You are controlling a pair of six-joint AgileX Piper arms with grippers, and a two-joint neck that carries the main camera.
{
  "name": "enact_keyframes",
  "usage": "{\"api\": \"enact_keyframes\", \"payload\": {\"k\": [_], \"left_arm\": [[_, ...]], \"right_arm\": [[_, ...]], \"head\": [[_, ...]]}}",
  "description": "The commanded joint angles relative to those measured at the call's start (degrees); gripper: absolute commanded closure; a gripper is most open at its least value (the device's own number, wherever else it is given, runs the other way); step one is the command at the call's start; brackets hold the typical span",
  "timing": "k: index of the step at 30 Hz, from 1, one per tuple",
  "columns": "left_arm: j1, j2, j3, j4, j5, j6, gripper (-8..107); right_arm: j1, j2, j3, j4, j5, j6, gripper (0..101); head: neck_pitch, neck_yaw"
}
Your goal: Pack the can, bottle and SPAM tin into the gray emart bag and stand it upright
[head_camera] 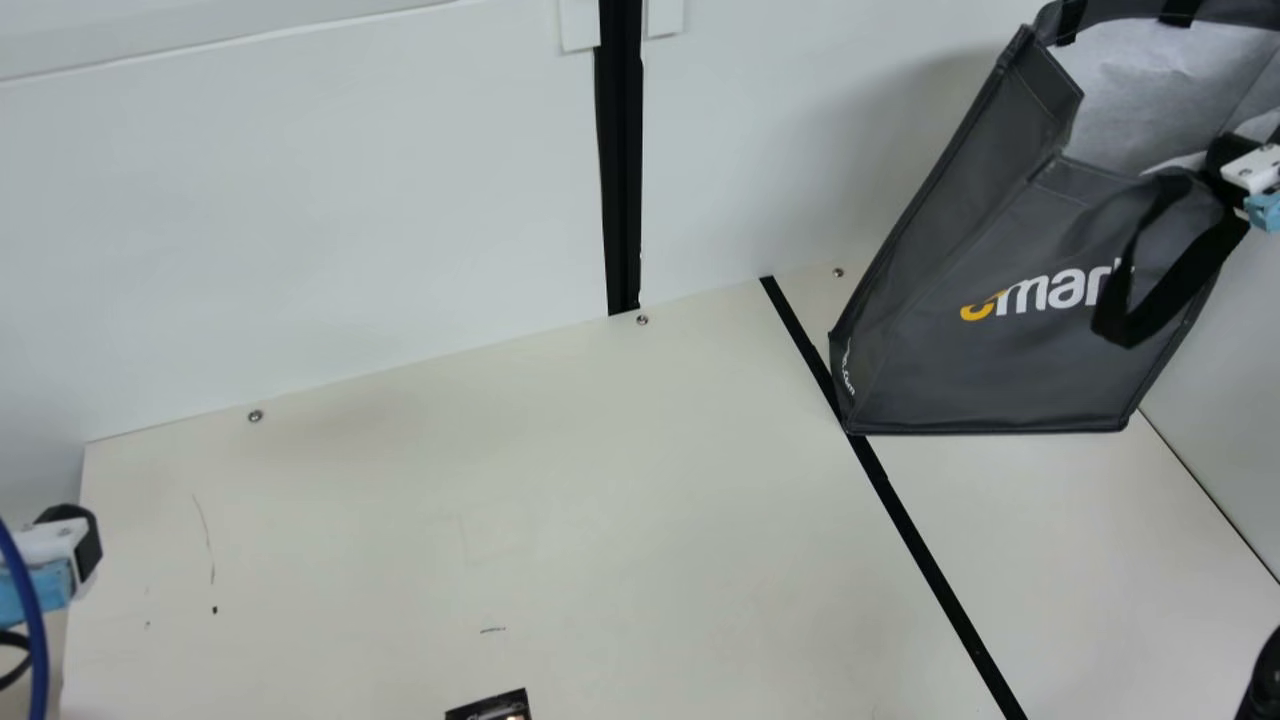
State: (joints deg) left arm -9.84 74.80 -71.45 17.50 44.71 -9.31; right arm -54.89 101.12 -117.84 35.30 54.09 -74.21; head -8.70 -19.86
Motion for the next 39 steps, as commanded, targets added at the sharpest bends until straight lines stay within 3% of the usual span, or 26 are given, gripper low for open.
{"api": "enact_keyframes", "payload": {"k": [1,20,39], "left_arm": [[0.00,0.00,0.00,0.00,0.00,0.00,9],[0.00,0.00,0.00,0.00,0.00,0.00,9],[0.00,0.00,0.00,0.00,0.00,0.00,9]], "right_arm": [[0.17,-0.02,-1.13,0.26,0.41,0.08,6],[4.38,0.60,-10.74,1.71,3.17,1.85,6],[17.26,0.71,-17.84,-0.10,3.63,3.57,6]], "head": [[-1.30,-0.14],[-1.30,-0.14],[-1.30,-0.14]]}}
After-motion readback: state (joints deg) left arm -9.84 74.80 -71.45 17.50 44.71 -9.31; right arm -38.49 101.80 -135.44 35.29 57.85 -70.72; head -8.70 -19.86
